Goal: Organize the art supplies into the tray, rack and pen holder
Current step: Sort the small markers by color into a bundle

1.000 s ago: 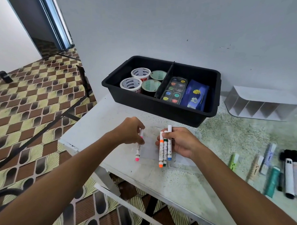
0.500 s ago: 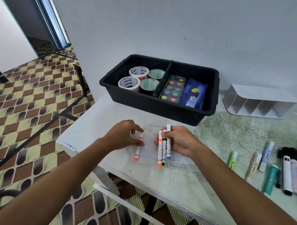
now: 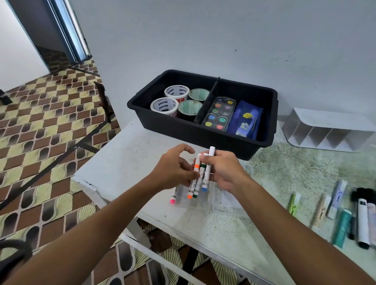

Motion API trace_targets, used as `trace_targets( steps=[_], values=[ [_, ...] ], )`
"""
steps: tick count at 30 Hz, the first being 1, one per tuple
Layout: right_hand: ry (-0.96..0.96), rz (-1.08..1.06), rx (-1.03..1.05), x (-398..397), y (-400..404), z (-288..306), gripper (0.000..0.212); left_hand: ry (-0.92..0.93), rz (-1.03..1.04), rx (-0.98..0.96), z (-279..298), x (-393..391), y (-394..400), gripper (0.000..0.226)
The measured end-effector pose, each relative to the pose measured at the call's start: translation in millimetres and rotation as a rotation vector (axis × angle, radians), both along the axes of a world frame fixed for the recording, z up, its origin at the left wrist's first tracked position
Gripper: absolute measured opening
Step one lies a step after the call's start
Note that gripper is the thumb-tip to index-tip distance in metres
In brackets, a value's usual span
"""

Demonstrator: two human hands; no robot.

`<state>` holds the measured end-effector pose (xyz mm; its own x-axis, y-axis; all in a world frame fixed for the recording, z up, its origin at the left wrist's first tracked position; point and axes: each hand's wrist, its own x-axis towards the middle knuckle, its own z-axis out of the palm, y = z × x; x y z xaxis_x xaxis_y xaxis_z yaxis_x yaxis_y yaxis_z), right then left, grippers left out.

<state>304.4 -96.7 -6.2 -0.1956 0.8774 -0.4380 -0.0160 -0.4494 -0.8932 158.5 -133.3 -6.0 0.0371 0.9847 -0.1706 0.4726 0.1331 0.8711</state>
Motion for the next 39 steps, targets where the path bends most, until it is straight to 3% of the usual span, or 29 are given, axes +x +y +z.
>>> trace_targets(
  steps=[3,21,31,33,35,39],
  values=[
    [0.007,-0.023,0.007,3.0,2.2,-0.3,0.011,0.107,-0.046,-0.028,2.3,-7.6,3.1,0.062],
    [0.049,0.013,-0.077,13.1,-1.9,-13.8,0.01,0.632,-0.228,0.037,-16.3,-21.7,11.1,0.057],
    [0.085,0.012,-0.105,13.6,-4.7,-15.8,0.015,0.732,-0.27,0.136,-24.5,-33.5,11.9,0.062],
    [0.108,0.011,-0.107,13.1,-5.4,-15.2,0.015,0.66,-0.251,0.216,-22.4,-33.6,11.3,0.052],
    [0.119,0.017,-0.096,11.9,-5.9,-14.4,0.015,0.473,-0.186,0.289,-17.1,-27.4,7.5,0.034],
    [0.098,0.028,-0.046,7.5,-5.8,-10.4,0.015,0.157,-0.152,0.229,-7.9,-5.5,-1.4,0.024]
  ],
)
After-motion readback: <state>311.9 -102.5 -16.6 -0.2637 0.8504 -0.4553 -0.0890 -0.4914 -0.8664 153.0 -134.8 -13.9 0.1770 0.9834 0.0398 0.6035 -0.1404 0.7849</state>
